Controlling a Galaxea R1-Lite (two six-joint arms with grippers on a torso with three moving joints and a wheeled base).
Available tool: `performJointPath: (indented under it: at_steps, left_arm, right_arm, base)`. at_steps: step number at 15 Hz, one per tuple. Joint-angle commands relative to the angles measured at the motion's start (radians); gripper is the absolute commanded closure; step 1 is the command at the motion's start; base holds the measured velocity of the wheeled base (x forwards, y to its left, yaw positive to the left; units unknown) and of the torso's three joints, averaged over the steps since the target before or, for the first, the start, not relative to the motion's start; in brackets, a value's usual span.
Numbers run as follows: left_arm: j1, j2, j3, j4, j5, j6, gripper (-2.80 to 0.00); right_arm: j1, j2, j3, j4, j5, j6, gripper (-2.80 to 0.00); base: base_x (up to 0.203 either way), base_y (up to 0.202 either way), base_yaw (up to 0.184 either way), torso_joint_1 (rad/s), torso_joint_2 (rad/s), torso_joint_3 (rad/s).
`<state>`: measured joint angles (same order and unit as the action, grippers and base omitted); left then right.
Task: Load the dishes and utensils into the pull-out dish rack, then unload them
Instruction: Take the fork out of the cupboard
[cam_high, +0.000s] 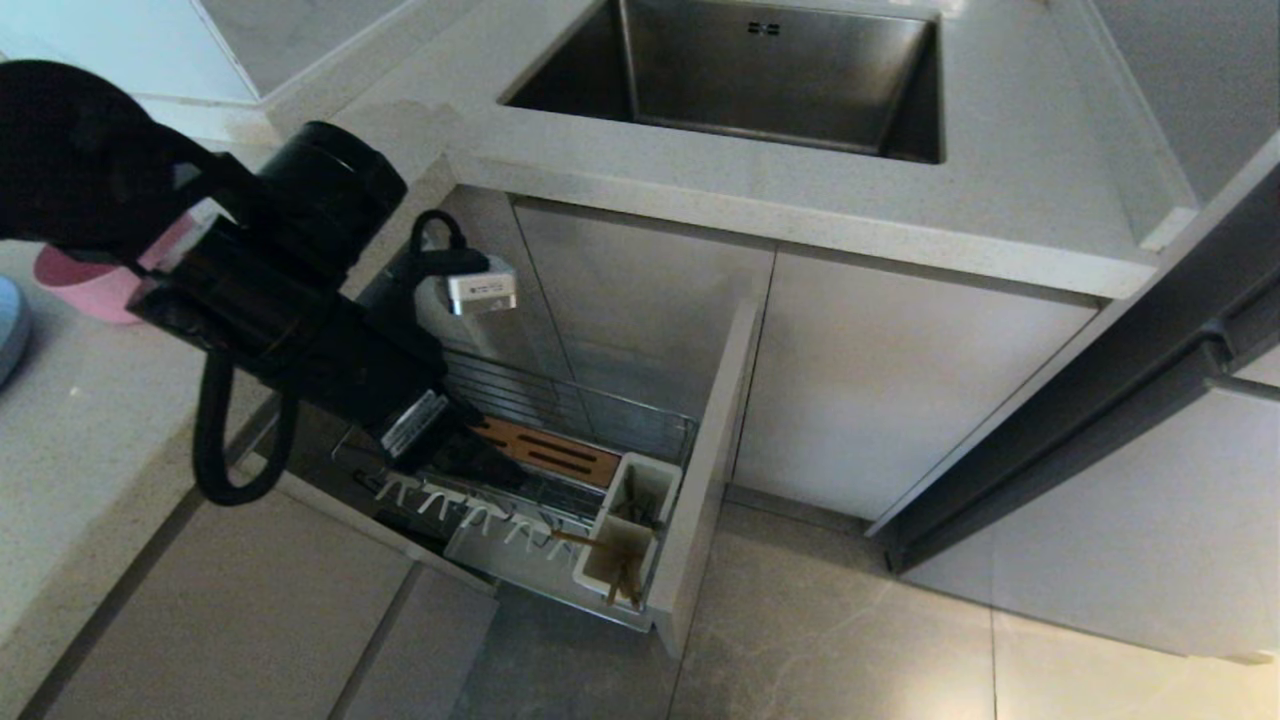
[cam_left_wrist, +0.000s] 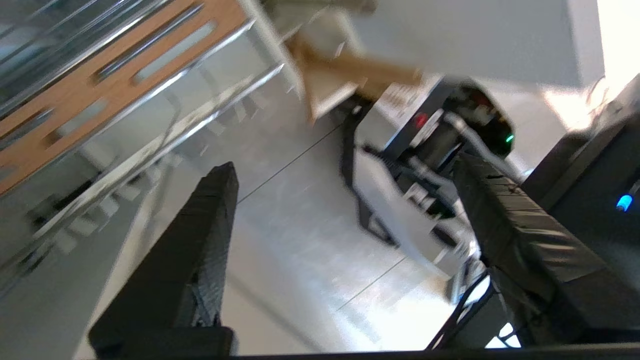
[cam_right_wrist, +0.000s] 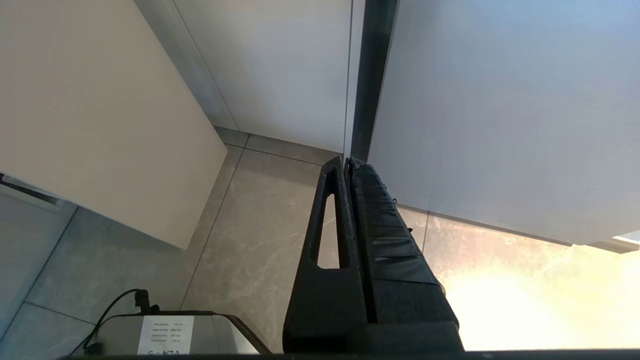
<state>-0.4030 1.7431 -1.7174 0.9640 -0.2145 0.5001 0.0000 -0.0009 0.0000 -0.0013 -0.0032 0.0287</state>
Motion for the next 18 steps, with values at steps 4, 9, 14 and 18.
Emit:
performJointPath:
  at_steps: [4,9,14,18]
  left_arm:
    - [-0.098,0.166,-0.018,-0.073,0.001,-0.14,-2.8]
    - [-0.121,0.241,0.04,-0.197,0.11,-0.145,-2.8]
    - [-0.128,0.269,0.115,-0.306,0.176,-0.147,-2.8]
    - [-0.143,0.302,0.153,-0.435,0.21,-0.225,-2.8]
  right_arm:
    - [0.0,-0.001,0.0,0.0,0.0,0.0,0.0]
    - [0.0,-0.001,0.0,0.0,0.0,0.0,0.0]
    - [0.0,-0.001,0.0,0.0,0.0,0.0,0.0]
    - [0.0,-0.001,0.0,0.0,0.0,0.0,0.0]
  base:
    - [0.0,0.0,0.0,0.0,0.0,0.0]
    - [0.0,0.0,0.0,0.0,0.0,0.0]
    - [0.0,0.0,0.0,0.0,0.0,0.0]
    - [0.0,0.0,0.0,0.0,0.0,0.0]
